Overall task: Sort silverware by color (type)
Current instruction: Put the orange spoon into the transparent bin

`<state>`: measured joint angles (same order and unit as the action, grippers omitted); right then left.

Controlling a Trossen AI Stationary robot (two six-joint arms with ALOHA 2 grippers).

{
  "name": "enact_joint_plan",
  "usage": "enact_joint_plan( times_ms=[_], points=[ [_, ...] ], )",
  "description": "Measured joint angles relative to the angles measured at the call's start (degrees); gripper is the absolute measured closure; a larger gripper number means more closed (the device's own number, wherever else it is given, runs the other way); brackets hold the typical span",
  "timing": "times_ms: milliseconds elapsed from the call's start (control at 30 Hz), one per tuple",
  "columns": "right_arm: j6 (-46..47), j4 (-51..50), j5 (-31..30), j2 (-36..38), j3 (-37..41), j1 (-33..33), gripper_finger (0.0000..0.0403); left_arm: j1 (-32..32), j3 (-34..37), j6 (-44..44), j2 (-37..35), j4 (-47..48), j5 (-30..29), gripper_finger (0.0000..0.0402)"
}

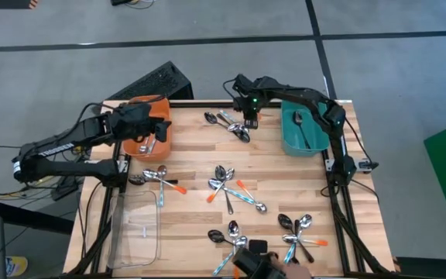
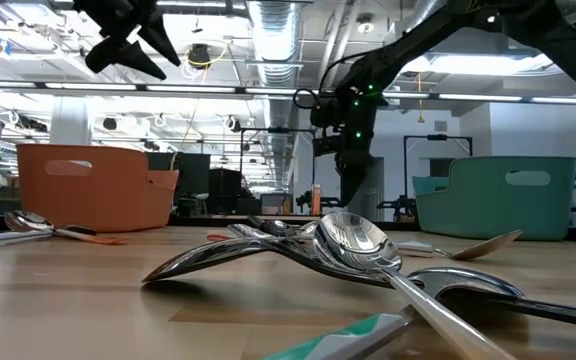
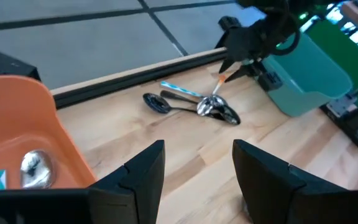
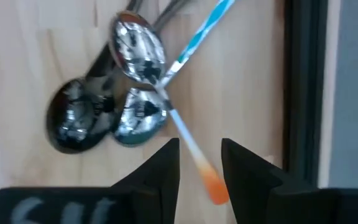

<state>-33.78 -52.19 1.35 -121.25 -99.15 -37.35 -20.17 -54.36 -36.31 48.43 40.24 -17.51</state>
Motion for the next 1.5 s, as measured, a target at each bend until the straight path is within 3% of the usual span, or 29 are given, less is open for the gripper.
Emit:
enact_joint_plan(
  times_ms=[567,933,1233,1500],
  points=[
    [-5.8,-1.2,1.8,-5.0,0.0,-2.4,0.0213,0.1,0.0,-2.0,2.7,-0.7,-2.3,0.0226],
    [-6.1,-1.6,0.5,-8.9,-0.3,-2.4,0.0264,0.8,0.0,-3.4,4.1,0.3,-0.9,0.0226],
    [-2.1,-3.4,0.6,-8.5,-0.2,-2.4,0.0369,1.4,0.0,-3.6,4.1,1.1,-0.8,0.0226],
    [2.7,-12.4,10.5,-7.4,0.1,-3.7,0.0384,1.4,0.0,-3.6,4.1,1.1,-0.7,0.0226]
  ],
)
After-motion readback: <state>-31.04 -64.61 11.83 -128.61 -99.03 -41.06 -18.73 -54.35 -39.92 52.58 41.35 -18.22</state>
